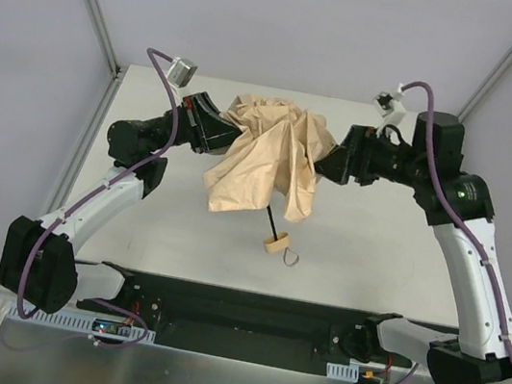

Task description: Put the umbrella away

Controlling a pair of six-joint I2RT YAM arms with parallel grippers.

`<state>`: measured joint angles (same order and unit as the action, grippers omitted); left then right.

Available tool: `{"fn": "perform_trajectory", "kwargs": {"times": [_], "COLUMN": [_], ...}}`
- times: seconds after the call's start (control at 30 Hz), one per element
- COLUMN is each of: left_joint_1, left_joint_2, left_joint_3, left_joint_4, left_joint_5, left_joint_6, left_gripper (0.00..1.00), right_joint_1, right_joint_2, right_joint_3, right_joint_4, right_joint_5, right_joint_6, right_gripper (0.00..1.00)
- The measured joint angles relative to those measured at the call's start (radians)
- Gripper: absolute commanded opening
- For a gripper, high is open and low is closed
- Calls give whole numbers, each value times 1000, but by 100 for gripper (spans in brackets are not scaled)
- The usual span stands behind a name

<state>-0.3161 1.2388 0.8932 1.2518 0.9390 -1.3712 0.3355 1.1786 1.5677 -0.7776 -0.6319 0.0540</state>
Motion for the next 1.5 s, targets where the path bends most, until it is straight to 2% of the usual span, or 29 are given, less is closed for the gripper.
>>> {"fn": "perform_trajectory", "kwargs": {"times": [0.17, 0.37, 0.6, 0.9, 1.1, 1.5], "left_joint_1": [-7, -31, -66, -93, -97, -96], "left_joint_2": [-1, -2, -1, 3, 3, 1], "left_joint_3": [0, 2, 27, 71, 72, 86], "left_joint_4": [0, 0, -1, 2, -22, -51], "left_joint_5": [3, 3, 2, 7, 33, 73], "left_joint_6": [-7, -18, -21, -22, -22, 40], "left_gripper": [0, 0, 0, 0, 0, 0], "right_joint_1": [120, 206, 280, 362, 393, 476], "right_joint_2": [39, 59, 161, 207, 223, 269], "right_joint_3": [0, -1, 43, 168, 214, 271], "right_joint_4": [125, 386, 480, 370, 229, 158], "right_joint_5": [-12, -83, -110, -97, -72, 76], "right_joint_6": [49, 209, 252, 76, -97, -148], "right_gripper": [84, 87, 96, 100, 96, 96]}}
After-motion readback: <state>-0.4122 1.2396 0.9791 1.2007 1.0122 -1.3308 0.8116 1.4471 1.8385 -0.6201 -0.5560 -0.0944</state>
